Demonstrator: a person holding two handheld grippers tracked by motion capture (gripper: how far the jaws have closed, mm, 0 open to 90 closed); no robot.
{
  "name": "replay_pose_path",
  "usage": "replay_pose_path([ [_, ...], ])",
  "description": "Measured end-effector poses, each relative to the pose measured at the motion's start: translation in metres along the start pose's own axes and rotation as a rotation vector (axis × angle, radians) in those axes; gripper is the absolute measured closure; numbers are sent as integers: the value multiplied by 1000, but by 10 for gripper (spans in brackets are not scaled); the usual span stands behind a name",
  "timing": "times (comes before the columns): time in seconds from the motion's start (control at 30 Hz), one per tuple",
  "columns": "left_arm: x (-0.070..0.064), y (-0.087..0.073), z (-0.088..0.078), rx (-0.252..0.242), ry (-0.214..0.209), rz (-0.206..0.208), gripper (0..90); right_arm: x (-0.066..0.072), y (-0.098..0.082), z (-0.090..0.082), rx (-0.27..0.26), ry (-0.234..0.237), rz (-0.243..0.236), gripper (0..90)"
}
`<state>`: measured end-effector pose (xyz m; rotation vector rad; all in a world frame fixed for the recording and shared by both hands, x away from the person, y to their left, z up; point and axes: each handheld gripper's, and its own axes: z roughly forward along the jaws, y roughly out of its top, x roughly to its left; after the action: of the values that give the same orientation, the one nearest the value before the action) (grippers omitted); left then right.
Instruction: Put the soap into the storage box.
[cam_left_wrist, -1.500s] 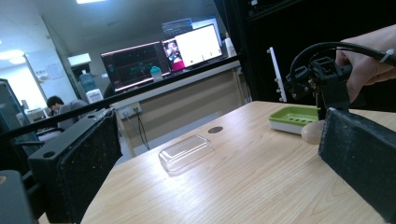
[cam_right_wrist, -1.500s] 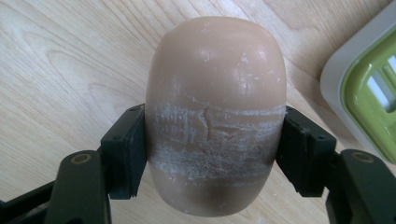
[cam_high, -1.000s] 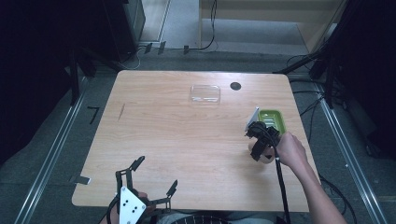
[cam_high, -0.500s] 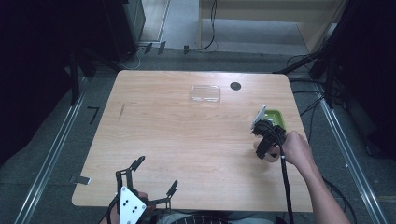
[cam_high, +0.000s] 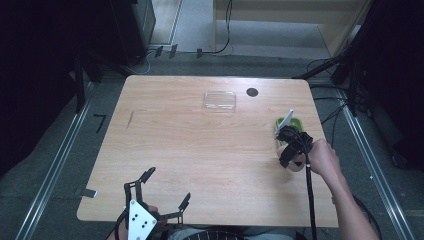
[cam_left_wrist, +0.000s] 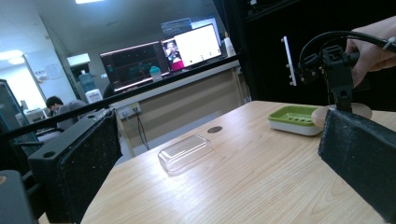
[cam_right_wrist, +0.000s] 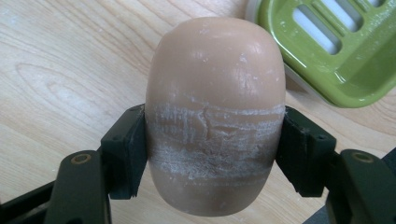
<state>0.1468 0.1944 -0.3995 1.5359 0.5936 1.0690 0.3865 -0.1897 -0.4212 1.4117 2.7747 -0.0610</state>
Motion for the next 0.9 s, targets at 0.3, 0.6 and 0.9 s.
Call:
replay_pose_path([
  [0.3, 0, 0, 0, -1, -1, -1, 0, -10, -2, -1, -17, -2, 41, 336],
  [0.6, 0, 0, 0, 0, 2, -1, 0, -19, -3, -4, -37, -6, 83, 336],
  [0.9, 0, 0, 0, -1, 0, 0, 0, -27, -3, -5, -59, -6, 126, 337],
])
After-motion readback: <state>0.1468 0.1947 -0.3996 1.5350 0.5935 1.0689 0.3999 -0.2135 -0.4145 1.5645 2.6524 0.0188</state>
